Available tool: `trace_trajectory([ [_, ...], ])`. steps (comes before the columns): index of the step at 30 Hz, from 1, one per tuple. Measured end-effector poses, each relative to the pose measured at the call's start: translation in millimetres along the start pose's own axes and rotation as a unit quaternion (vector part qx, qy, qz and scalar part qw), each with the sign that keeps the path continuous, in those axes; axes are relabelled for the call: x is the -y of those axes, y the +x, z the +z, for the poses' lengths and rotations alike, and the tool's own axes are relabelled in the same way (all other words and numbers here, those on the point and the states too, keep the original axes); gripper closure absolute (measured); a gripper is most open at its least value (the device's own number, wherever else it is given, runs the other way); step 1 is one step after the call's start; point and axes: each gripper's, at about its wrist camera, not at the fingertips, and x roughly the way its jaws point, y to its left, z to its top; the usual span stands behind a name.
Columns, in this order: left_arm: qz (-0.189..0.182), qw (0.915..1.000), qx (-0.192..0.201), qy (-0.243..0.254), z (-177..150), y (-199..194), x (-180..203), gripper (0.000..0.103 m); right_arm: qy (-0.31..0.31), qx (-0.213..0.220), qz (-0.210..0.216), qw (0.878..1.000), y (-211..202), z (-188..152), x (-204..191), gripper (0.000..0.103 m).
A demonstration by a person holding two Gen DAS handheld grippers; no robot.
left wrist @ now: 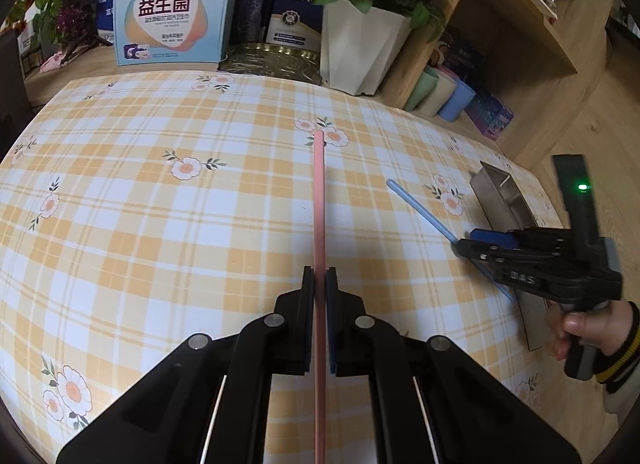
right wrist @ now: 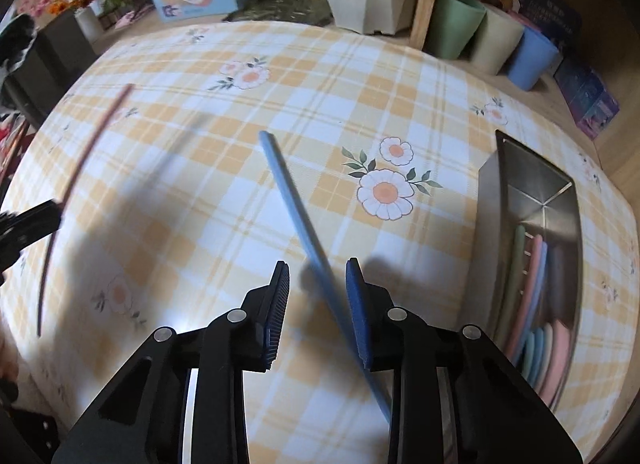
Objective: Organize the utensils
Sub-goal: 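Grasp the blue chopstick with the right tool while the left tool holds the pink chopstick, then lower the blue chopstick into the steel tray and open the right tool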
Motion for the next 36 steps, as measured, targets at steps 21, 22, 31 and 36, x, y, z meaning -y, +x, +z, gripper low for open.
trace_trajectory([
  [21,-0.029,0.9993,0.0,-0.022,-5.7,-9.0,-5.5,0.097,0.039,0.012,0.017,0.999,3.6,-8.6,-7.0,0.097],
  [22,-0.028,0.9993,0.0,-0.022,-6.0,-9.5,-5.1,0.097,0.042,0.015,0.02,0.999,2.7,-10.8,-7.9,0.097],
  [31,-0.029,0.9993,0.002,-0.023,-8.5,-13.8,-2.9,0.098,0.104,0.078,0.068,0.989,-24.8,-32.9,-12.0,0.097],
  [36,-0.035,0.9992,0.005,-0.02,-7.6,-18.9,3.7,0.097,0.16,0.127,0.091,0.975,-53.5,-49.5,2.2,0.097],
])
